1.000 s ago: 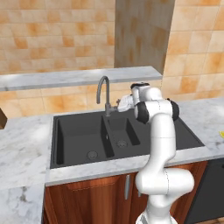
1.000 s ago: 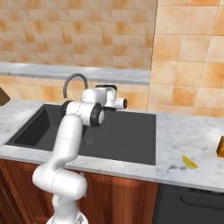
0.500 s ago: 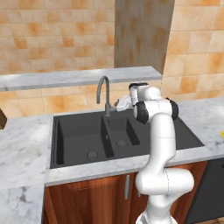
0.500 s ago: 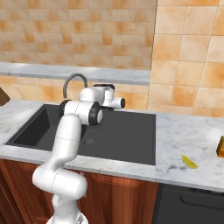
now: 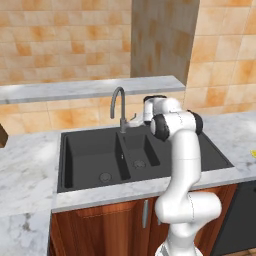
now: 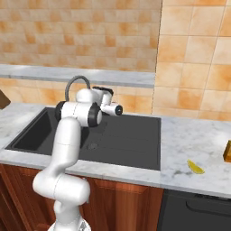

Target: Turn on the sink faucet. Then move the lemon wedge from the counter to the sink. Turn off the sink. Move the vegetable from the sink to the pot next to the stove. Finally move the pot to the rear left burner.

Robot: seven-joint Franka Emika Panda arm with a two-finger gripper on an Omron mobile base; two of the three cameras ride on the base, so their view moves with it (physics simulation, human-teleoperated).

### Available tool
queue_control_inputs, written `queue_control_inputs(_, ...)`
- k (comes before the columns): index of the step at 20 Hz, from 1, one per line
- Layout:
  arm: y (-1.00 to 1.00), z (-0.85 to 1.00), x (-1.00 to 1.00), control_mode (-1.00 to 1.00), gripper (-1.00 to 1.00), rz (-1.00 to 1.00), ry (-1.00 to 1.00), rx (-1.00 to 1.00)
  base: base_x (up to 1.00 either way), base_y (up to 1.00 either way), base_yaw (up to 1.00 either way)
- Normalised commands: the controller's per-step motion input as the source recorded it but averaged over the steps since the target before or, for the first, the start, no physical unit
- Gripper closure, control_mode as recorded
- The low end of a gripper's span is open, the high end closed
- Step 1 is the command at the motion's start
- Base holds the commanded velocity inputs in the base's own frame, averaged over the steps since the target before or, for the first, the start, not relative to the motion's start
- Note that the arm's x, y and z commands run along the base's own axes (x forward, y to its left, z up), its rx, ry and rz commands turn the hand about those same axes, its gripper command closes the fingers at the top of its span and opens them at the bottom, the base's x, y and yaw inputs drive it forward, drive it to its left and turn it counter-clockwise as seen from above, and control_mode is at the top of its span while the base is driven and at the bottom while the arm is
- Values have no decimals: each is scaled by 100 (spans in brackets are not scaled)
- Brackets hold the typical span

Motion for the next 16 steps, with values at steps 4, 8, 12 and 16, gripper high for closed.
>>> queue_control_inputs(4,-28,-32,2,-100,100,-6,5,3,0,0,0)
queue_control_inputs(8,-41,-31,3,-100,100,-4,7,6,0,0,0)
queue_control_inputs(12,-53,-30,0,-100,100,-2,8,7,0,0,0)
queue_control_inputs(16,-55,-37,0,-100,100,-4,12,7,0,0,0)
